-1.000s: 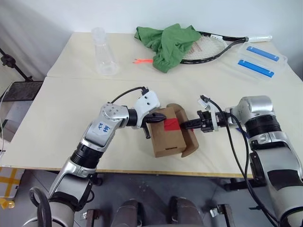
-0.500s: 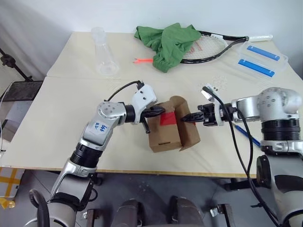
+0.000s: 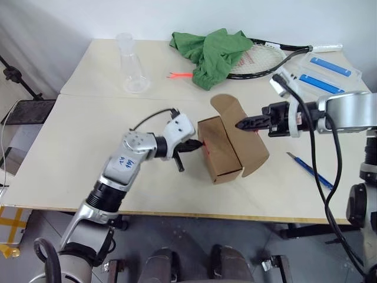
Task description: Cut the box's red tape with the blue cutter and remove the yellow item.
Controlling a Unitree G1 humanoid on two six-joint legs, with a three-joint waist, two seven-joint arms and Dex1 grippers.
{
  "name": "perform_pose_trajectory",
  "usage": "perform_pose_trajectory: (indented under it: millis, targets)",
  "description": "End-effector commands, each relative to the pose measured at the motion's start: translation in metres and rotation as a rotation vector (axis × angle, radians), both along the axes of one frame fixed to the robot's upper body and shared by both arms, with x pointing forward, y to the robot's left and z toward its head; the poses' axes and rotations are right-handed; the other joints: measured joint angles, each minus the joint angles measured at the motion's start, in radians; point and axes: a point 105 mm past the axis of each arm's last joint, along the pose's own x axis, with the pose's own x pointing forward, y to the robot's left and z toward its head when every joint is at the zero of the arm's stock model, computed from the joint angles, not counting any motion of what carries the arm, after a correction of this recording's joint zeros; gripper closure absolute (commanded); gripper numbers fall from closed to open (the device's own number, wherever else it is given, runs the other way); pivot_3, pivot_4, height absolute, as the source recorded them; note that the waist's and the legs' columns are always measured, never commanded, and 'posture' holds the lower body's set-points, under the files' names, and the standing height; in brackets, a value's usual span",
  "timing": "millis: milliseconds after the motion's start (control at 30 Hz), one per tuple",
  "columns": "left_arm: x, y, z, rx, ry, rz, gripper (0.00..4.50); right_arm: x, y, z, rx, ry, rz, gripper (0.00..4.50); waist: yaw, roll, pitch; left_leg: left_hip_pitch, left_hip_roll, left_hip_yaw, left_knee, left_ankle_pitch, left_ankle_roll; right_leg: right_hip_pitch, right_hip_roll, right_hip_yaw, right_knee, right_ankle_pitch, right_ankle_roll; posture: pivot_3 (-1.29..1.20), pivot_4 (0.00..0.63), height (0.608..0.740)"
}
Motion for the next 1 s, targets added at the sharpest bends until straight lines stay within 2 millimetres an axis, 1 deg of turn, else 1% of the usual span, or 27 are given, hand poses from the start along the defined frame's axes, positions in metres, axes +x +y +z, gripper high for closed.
perform_pose_trajectory:
  millis: [33, 167, 233, 300, 467, 567, 600, 633, 733, 800, 900, 1000]
  targets:
    - [0.001, 0.0, 0.017, -0.016, -0.065, 0.0, 4.5, -0.01, 0.006, 0.013, -0.057, -0.066, -0.003, 4.44, 0.003, -0.001, 0.001, 0.0, 0.0, 0.0, 0.0, 0.0, 0.0, 0.0, 0.0, 0.0, -0.001, 0.0, 0.0, 0.0, 0.15, 0.74]
    - [0.001, 0.006, 0.034, -0.068, -0.061, 0.004, 4.5, -0.01, 0.004, 0.008, -0.145, -0.081, -0.031, 4.44, 0.004, -0.001, 0.001, -0.001, 0.0, 0.0, 0.0, 0.0, 0.0, 0.0, 0.0, 0.0, -0.002, 0.0, 0.0, 0.0, 0.15, 0.74]
    - [-0.009, 0.007, 0.043, -0.104, 0.006, -0.046, 4.5, -0.009, 0.003, 0.003, -0.147, -0.069, -0.045, 4.44, 0.003, -0.001, 0.001, -0.002, 0.001, 0.0, 0.0, 0.0, 0.0, 0.0, 0.0, -0.001, -0.002, 0.0, 0.0, 0.0, 0.15, 0.74]
    - [-0.018, 0.009, 0.048, -0.106, 0.048, -0.095, 4.5, -0.006, -0.001, -0.006, -0.155, -0.044, -0.078, 4.44, 0.003, -0.001, 0.001, -0.002, 0.001, 0.0, 0.0, 0.0, 0.0, 0.0, 0.0, -0.001, -0.003, 0.0, 0.0, 0.0, 0.15, 0.74]
    - [-0.037, 0.01, 0.069, -0.128, 0.097, -0.193, 4.5, -0.002, -0.004, -0.02, -0.173, -0.005, -0.118, 4.44, 0.003, -0.001, 0.002, -0.003, 0.001, -0.001, 0.0, 0.0, 0.001, 0.0, 0.0, -0.002, -0.004, 0.0, 0.0, 0.0, 0.15, 0.74]
    - [-0.036, 0.005, 0.084, -0.181, 0.077, -0.199, 4.5, 0.001, -0.001, -0.023, -0.172, -0.003, -0.133, 4.44, 0.004, -0.001, 0.002, -0.004, 0.001, -0.001, 0.0, 0.0, 0.001, 0.0, 0.001, -0.003, -0.004, 0.0, 0.0, 0.0, 0.15, 0.74]
    - [-0.034, 0.002, 0.087, -0.191, 0.068, -0.197, 4.5, 0.002, 0.001, -0.023, -0.17, -0.006, -0.136, 4.44, 0.004, -0.001, 0.002, -0.004, 0.001, -0.001, 0.0, 0.0, 0.001, 0.0, 0.001, -0.002, -0.004, 0.0, 0.0, 0.0, 0.15, 0.74]
    - [-0.032, -0.001, 0.085, -0.181, 0.058, -0.196, 4.5, 0.003, 0.002, -0.023, -0.169, -0.009, -0.139, 4.44, 0.004, -0.001, 0.002, -0.004, 0.001, -0.001, 0.0, 0.0, 0.001, 0.0, 0.0, -0.002, -0.004, 0.0, 0.0, 0.0, 0.15, 0.74]
    - [-0.02, -0.009, 0.07, -0.097, 0.006, -0.169, 4.5, 0.004, 0.005, -0.023, -0.167, -0.018, -0.145, 4.44, 0.003, -0.001, 0.002, -0.003, 0.001, -0.001, 0.0, 0.0, 0.0, 0.0, 0.001, -0.002, -0.004, 0.0, 0.0, 0.0, 0.15, 0.74]
    - [-0.016, -0.011, 0.063, -0.059, -0.016, -0.168, 4.5, 0.004, 0.006, -0.022, -0.163, -0.024, -0.147, 4.44, 0.003, -0.001, 0.002, -0.003, 0.001, 0.0, 0.0, 0.0, 0.0, 0.0, 0.001, -0.002, -0.004, 0.0, 0.0, 0.0, 0.15, 0.74]
    - [-0.017, -0.017, 0.052, 0.004, -0.041, -0.211, 4.5, 0.004, 0.006, -0.02, -0.158, -0.032, -0.149, 4.44, 0.003, -0.001, 0.002, -0.003, 0.001, 0.0, 0.0, 0.0, 0.0, -0.001, 0.001, -0.002, -0.004, 0.0, 0.0, 0.0, 0.15, 0.74]
    - [-0.016, -0.018, 0.039, 0.131, -0.107, -0.257, 4.5, 0.005, 0.006, -0.018, -0.157, -0.04, -0.153, 4.44, 0.003, -0.001, 0.002, -0.003, 0.001, 0.0, 0.0, 0.0, 0.001, -0.001, 0.001, -0.002, -0.004, 0.0, 0.0, 0.0, 0.15, 0.74]
